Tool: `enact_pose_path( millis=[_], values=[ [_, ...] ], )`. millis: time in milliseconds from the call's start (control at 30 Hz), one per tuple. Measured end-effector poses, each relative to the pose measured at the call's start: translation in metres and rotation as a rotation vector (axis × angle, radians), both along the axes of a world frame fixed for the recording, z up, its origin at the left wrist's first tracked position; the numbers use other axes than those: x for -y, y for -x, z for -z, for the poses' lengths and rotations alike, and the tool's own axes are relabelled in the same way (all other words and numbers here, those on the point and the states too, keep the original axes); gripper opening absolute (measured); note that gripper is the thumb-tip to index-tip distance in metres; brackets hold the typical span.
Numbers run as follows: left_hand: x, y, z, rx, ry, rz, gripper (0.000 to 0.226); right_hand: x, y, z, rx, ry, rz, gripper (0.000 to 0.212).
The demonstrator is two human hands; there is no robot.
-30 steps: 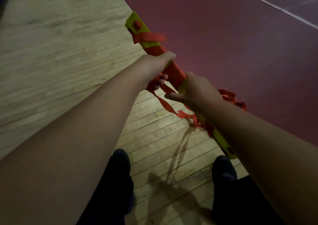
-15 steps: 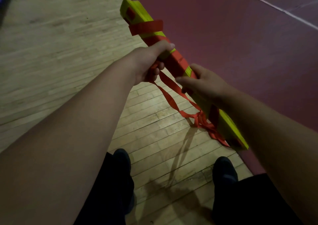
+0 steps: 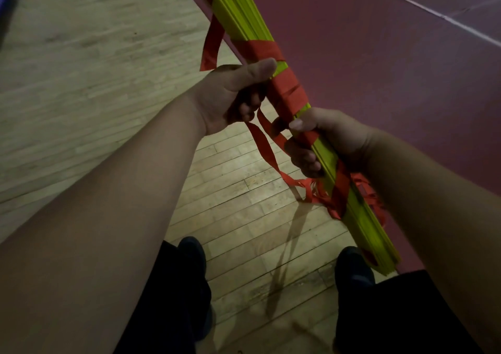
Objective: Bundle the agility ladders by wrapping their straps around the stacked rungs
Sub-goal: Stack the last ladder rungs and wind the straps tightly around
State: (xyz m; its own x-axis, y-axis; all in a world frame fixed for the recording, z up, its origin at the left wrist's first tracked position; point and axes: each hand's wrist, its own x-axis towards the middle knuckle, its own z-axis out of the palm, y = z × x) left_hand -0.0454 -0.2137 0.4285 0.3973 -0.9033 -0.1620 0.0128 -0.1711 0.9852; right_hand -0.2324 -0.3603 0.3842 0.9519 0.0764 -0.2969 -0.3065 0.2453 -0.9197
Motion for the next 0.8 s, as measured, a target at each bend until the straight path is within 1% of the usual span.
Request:
enact_pose_path(
  millis=[100,200,333,400,533,700,800],
  values=[
    [0.003,0.003,0.004,-0.021,0.039,-0.025,0.037,-0.001,-0.001,0.001,0.008,0.023,0.018,0.057],
    [0.003,0.002,0.008,-0.043,0.074,0.003,0.040,-0.002,-0.002,0.002,0.009,0.045,0.016,0.053],
    [0.003,-0.001,0.008,-0.020,0.060,0.010,0.030,-0.002,-0.003,0.000,-0.009,0.112,0.063,0.046],
    [0.002,-0.005,0.007,0.015,0.030,0.029,0.031,-0.003,-0.003,-0.001,-0.029,0.168,0.121,0.040],
    [0.002,-0.013,0.005,0.095,-0.088,0.011,0.036,-0.008,-0.003,-0.003,-0.080,0.381,0.252,0.028],
    [0.005,-0.017,0.015,0.139,-0.215,-0.034,0.026,-0.008,-0.010,0.012,-0.147,0.688,0.365,0.028],
    [0.005,-0.010,0.014,0.126,-0.276,-0.017,0.038,-0.009,-0.014,0.020,-0.188,0.797,0.376,0.042]
  ],
)
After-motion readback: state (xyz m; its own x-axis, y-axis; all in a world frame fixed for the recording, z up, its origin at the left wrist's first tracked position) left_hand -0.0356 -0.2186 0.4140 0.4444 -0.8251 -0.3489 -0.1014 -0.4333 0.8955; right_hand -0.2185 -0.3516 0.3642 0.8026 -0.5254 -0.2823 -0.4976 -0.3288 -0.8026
